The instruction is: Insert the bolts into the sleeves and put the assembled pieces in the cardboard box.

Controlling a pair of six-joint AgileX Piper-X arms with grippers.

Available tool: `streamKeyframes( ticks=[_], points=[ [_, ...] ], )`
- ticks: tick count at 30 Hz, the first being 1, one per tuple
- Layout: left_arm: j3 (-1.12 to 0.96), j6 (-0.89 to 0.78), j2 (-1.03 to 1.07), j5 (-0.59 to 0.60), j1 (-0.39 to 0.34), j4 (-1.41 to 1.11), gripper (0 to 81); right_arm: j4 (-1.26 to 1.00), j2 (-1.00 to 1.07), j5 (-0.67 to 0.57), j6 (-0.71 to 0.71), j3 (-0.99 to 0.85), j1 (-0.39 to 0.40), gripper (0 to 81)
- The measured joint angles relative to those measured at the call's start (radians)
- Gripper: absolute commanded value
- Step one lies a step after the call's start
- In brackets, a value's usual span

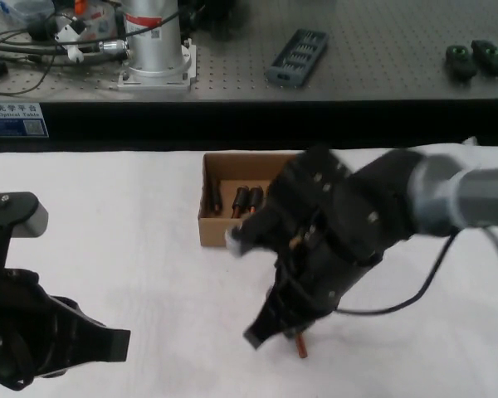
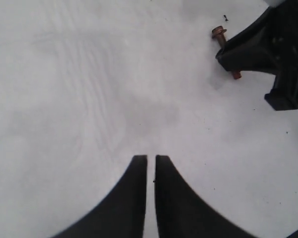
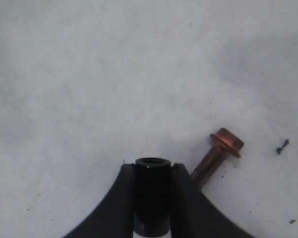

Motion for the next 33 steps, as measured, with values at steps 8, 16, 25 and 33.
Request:
streamKeyframes(
  ticks=[8,16,25,33],
  points=[
    [0.0,-0.051,0.104,0.063,-0.008,-0.058,31.2,0.0,-0.246,0.086,0.021,0.121,0.0,3.7],
    [-0.074,-0.12,0.285,0.031,-0.112,-0.157,30.0,0.006,-0.497,0.147,0.055,0.323,-0.014,3.7],
    [-0.287,-0.165,0.546,-0.089,-0.228,-0.172,30.0,0.028,-0.944,0.187,0.187,0.534,-0.015,3.7],
    [-0.446,-0.229,0.738,-0.161,-0.272,-0.172,30.0,0.17,-1.208,0.272,0.242,0.557,-0.015,3.7]
  ],
)
